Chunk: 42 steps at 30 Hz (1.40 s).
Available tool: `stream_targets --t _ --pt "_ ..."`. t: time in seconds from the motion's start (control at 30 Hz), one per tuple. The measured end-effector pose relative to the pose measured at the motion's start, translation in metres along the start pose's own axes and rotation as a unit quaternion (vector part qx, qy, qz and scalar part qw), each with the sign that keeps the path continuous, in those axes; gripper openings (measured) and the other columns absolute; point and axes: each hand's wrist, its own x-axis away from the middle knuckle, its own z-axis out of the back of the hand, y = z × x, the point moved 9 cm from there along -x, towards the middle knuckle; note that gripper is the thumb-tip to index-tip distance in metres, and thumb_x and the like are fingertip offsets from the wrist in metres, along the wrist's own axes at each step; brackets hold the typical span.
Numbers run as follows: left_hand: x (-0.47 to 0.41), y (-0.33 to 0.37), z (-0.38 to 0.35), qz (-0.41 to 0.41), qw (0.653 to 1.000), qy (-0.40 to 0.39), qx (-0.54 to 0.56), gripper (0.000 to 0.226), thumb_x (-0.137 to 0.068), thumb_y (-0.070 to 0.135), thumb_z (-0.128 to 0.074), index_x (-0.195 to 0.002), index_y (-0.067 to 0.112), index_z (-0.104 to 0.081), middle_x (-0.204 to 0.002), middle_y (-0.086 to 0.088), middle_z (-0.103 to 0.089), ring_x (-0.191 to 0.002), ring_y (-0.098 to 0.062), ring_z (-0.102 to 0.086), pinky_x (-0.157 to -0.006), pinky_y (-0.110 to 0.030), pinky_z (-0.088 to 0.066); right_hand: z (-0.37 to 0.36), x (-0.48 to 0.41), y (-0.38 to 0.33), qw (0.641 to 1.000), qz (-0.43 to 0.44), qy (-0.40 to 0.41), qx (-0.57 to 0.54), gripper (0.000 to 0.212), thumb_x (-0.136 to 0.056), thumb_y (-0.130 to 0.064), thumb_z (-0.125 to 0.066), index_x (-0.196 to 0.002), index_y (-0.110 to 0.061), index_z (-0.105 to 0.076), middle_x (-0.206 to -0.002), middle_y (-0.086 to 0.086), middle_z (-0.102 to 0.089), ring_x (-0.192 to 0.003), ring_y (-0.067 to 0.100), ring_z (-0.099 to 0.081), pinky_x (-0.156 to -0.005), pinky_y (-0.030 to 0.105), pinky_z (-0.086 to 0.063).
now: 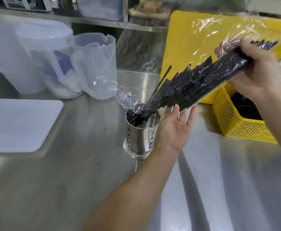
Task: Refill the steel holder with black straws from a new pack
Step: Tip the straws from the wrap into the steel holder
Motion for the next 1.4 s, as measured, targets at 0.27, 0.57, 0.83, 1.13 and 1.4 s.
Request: stream_targets --t 0.27,0.57,0.83,1.13,1.4 --pt "-0.005 0.002 0.004 0.014 1.0 0.009 0.003 0.043 -0.071 -0.002 -0.062 -0.113 -0.004 -0.054 -0.102 -0.019 -0.067 -0.102 -0.024 -0.065 -0.072 -0.032 -0.059 -0.011 -0.013 0.005 0.995 -0.015 -0.058 0.076 0.008 -0.089 -0.018 -0.048 -0.086 -0.014 -0.054 -0.078 -0.003 -0.061 -0.091 0.016 -0.065 -0.079 0.032 -0.053" --pt "-0.006 -0.001 0.007 0.019 1.0 0.019 0.006 0.05 -0.071 -0.002 -0.059 -0.12 -0.002 -0.053 -0.09 -0.016 -0.072 -0.082 -0.021 -0.072 -0.071 -0.029 -0.059 -0.017 -0.014 0.002 0.993 -0.004 -0.02 0.113 0.014 -0.088 -0.024 -0.053 -0.085 -0.011 -0.057 -0.087 0.002 -0.065 -0.093 0.018 -0.068 -0.079 0.03 -0.055" --pt "-0.011 -0.002 0.003 0.014 1.0 0.018 0.011 0.019 -0.077 0.0 -0.057 -0.095 -0.005 -0.063 -0.081 -0.014 -0.072 -0.076 -0.018 -0.071 -0.07 -0.027 -0.059 -0.02 -0.018 0.035 0.993 -0.027 -0.016 0.115 0.004 -0.086 -0.012 -0.057 -0.082 -0.013 -0.057 -0.088 0.006 -0.068 -0.094 0.024 -0.067 -0.083 0.035 -0.055" --pt "-0.007 -0.014 0.004 0.11 0.985 0.004 -0.136 0.028 -0.076 0.033 -0.067 -0.086 0.007 -0.061 -0.09 -0.008 -0.066 -0.088 -0.018 -0.066 -0.076 -0.036 -0.059 -0.029 -0.019 0.047 0.998 -0.014 -0.021 0.049 0.013 -0.085 -0.004 -0.056 -0.074 -0.01 -0.057 -0.074 0.006 -0.066 -0.079 0.023 -0.067 -0.088 0.033 -0.053" --pt "0.026 -0.01 0.0 0.322 0.815 -0.104 -0.47 0.052 -0.067 0.039 -0.076 -0.103 0.007 -0.058 -0.085 -0.007 -0.073 -0.074 -0.018 -0.07 -0.066 -0.027 -0.058 -0.03 -0.022 0.059 0.998 -0.039 -0.018 0.039 0.016 -0.084 -0.004 -0.058 -0.071 -0.013 -0.053 -0.074 0.005 -0.063 -0.072 0.019 -0.065 -0.085 0.04 -0.05"
